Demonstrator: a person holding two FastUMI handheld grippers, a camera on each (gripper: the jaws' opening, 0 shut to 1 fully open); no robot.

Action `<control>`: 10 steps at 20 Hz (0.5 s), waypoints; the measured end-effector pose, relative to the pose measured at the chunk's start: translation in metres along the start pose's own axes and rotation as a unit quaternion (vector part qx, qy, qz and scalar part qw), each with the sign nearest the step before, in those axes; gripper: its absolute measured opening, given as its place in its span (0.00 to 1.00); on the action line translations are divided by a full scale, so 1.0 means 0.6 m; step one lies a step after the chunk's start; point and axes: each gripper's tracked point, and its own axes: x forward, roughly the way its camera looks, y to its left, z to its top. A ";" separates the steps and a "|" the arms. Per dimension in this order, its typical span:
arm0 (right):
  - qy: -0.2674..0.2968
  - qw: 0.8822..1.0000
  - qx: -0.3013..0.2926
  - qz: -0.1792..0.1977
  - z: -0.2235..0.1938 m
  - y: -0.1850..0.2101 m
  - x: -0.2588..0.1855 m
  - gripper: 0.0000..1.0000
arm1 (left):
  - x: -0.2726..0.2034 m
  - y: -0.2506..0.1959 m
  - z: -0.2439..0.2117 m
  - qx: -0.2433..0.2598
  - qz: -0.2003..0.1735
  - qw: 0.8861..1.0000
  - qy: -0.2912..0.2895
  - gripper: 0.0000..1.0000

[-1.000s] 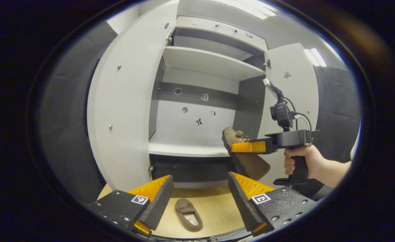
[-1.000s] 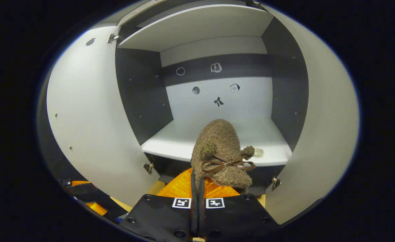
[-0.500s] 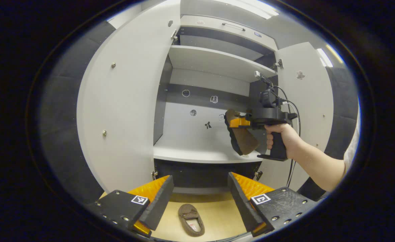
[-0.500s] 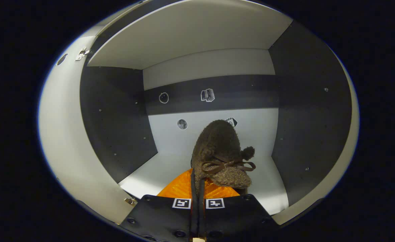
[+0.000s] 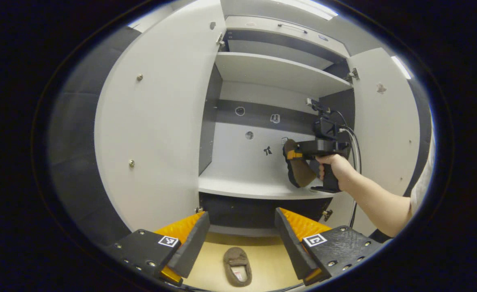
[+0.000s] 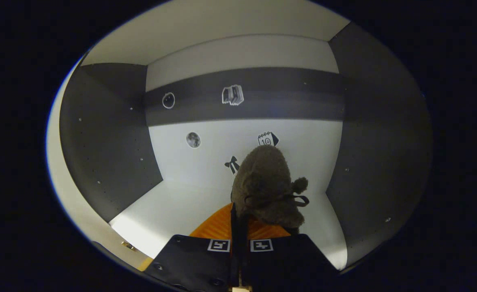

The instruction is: Grab one shoe with the right hand and put it into the shoe cabinet, grab the other shoe with the left hand and put it into the shoe cabinet; then close the right door with the right hand and the left door with the left hand.

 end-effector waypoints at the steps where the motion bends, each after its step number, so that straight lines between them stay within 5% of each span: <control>1: -0.003 1.000 -0.001 -0.002 0.004 0.004 0.012 0.04 | -0.001 0.006 0.002 0.003 0.011 1.000 -0.002 0.94; 10: 0.075 0.984 0.149 0.067 -0.030 0.048 0.077 0.10 | -0.022 0.057 -0.017 0.004 0.098 0.995 0.008 0.94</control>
